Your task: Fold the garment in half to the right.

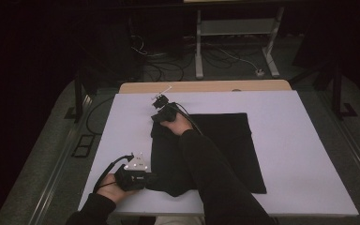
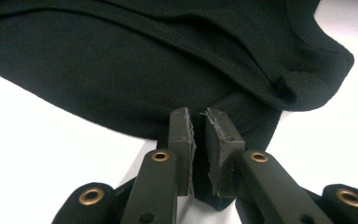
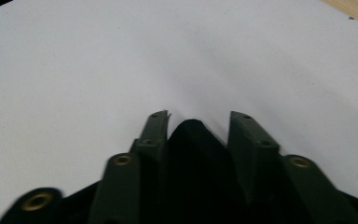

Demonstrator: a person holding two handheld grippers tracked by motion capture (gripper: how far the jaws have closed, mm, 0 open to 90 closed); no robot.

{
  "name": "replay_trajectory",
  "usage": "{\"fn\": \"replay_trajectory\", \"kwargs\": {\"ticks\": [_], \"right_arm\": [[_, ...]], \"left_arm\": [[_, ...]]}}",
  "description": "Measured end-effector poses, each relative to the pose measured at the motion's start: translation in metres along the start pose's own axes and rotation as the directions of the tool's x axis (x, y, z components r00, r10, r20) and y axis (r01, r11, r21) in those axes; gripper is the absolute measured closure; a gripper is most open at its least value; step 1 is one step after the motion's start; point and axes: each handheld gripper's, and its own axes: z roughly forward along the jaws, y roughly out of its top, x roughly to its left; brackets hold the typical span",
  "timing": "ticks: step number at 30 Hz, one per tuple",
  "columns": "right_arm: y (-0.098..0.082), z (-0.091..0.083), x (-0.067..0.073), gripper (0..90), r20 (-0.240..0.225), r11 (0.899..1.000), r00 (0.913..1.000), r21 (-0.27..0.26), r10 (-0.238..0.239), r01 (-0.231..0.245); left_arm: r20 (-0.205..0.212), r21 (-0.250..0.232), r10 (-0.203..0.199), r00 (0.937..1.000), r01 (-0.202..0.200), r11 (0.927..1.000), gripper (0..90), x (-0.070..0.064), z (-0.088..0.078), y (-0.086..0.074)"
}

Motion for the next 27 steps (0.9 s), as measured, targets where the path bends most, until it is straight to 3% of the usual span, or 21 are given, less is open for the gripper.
{"fn": "replay_trajectory", "kwargs": {"ticks": [1,7,13,25,27], "right_arm": [[0.000,0.000,0.000,64.9,0.006,1.000,0.9998,0.001,-0.019,0.019],[0.002,-0.002,0.002,83.8,0.037,1.000,0.9993,-0.001,-0.010,0.010],[0.003,-0.009,0.002,85.9,0.037,1.000,0.9993,0.010,0.005,-0.006],[0.003,-0.037,0.003,86.0,0.006,0.999,1.0000,-0.048,0.005,-0.004],[0.002,-0.041,0.002,86.0,0.002,0.998,1.0000,-0.058,0.001,-0.001]], "left_arm": [[0.001,0.000,-0.001,1.0000,0.001,1.0000,79.8,0.000,0.000,0.000],[0.001,0.001,-0.002,1.0000,0.002,1.0000,79.9,0.000,0.000,0.000],[0.001,0.000,0.006,1.0000,-0.006,1.0000,80.9,0.000,-0.002,0.001],[0.001,-0.002,0.003,1.0000,-0.003,1.0000,82.2,-0.001,-0.003,0.005],[0.004,-0.018,-0.015,0.9999,0.015,0.9997,82.2,-0.001,-0.003,0.005]]}}
